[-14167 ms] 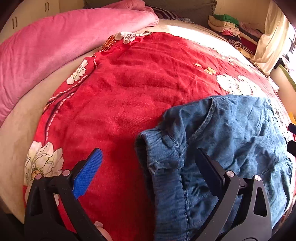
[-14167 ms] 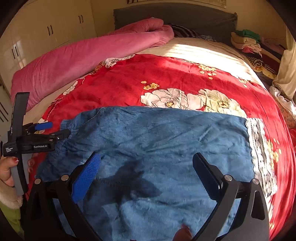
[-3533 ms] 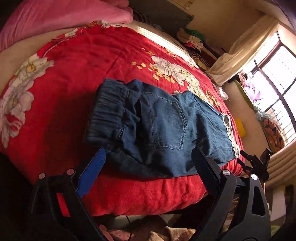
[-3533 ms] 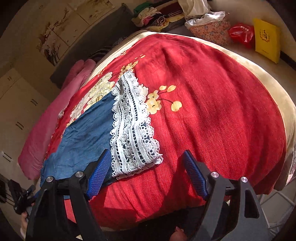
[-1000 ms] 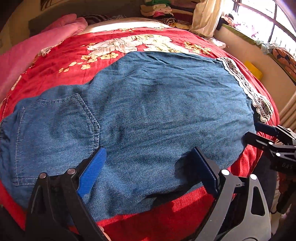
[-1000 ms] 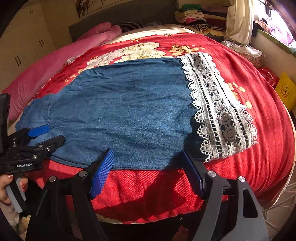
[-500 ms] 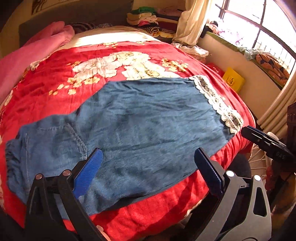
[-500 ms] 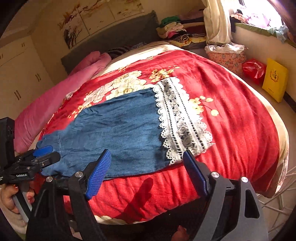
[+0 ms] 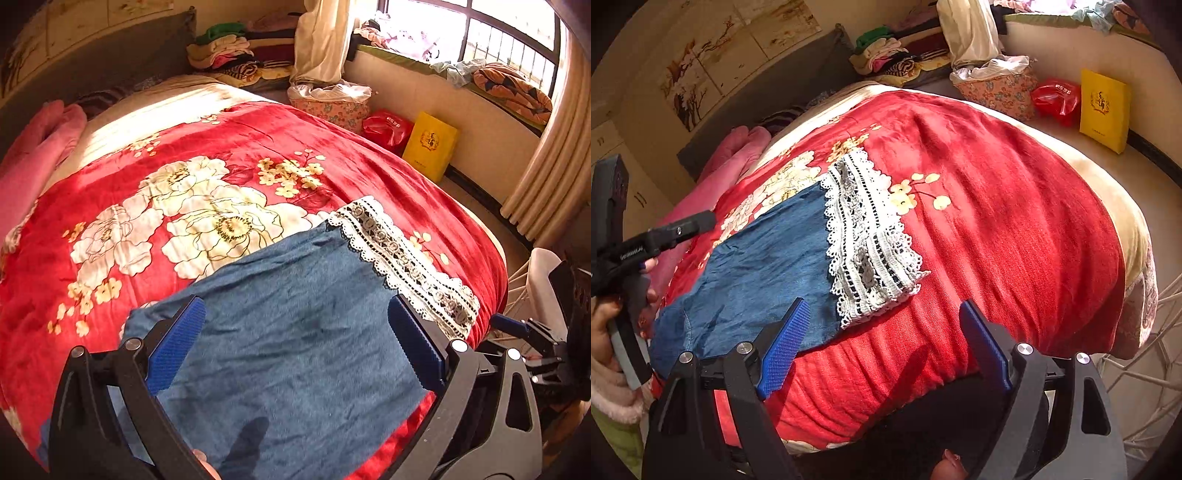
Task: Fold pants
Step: 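Grasp the lace trim with the right tool while the left tool grasps denim, then lift the lace-trimmed leg with the right tool while the left tool holds denim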
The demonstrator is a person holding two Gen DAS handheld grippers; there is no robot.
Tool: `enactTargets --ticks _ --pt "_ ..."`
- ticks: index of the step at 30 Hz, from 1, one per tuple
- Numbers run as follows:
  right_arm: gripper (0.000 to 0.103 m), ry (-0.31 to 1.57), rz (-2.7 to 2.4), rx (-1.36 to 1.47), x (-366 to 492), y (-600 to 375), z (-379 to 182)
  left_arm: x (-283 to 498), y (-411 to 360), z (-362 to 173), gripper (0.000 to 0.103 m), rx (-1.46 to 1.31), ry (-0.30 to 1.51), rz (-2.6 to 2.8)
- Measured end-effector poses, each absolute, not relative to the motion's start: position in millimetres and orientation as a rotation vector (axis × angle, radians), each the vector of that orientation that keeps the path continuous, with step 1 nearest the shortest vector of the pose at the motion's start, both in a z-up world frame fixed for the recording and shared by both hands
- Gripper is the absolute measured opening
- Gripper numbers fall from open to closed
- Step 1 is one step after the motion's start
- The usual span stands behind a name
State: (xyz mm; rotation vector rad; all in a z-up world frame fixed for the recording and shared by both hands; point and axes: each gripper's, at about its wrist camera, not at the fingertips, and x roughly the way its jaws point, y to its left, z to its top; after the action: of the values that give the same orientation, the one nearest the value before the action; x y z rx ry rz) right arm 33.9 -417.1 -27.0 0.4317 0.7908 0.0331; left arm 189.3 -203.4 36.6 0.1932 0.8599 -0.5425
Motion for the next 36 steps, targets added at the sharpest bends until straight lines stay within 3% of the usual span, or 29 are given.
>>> enactTargets --ticks 10,15,16,22,24,25,26,27,29,36 --pt "0.081 0.827 0.076 0.521 50.8 -417.2 -47.0 257.7 -252.1 -3.2 0.093 0.361 0.936 -0.637" --pt "0.067 0.813 0.084 0.546 57.2 -417.2 -47.9 281.8 -266.8 -23.3 0.092 0.349 1.005 -0.733" --pt "0.061 0.808 0.099 0.558 57.8 -417.2 -48.0 286.2 -268.7 -27.3 0.089 0.343 1.020 -0.748" --pt "0.052 0.807 0.127 0.615 67.5 -415.2 -53.8 301.5 -276.6 -45.4 0.072 0.282 1.069 -0.853" --pt "0.038 0.807 0.127 0.623 70.0 -415.4 -53.4 302.1 -278.3 -48.4 0.064 0.266 1.076 -0.864" --pt "0.035 0.807 0.135 0.630 71.5 -415.6 -53.2 302.7 -277.9 -48.3 0.053 0.250 1.074 -0.873" --pt "0.028 0.806 0.144 0.640 72.9 -415.5 -52.4 302.9 -277.0 -47.1 0.029 0.232 1.075 -0.892" --pt "0.025 0.804 0.150 0.644 73.9 -414.3 -50.4 302.8 -276.3 -45.5 0.017 0.213 1.081 -0.919" --pt "0.022 0.784 0.155 0.622 74.4 -408.7 -40.9 300.0 -274.8 -42.4 0.011 0.220 1.070 -0.936" --pt "0.021 0.666 0.259 0.470 67.0 -358.1 18.5 295.3 -225.3 1.0 0.009 0.072 0.964 -1.001"
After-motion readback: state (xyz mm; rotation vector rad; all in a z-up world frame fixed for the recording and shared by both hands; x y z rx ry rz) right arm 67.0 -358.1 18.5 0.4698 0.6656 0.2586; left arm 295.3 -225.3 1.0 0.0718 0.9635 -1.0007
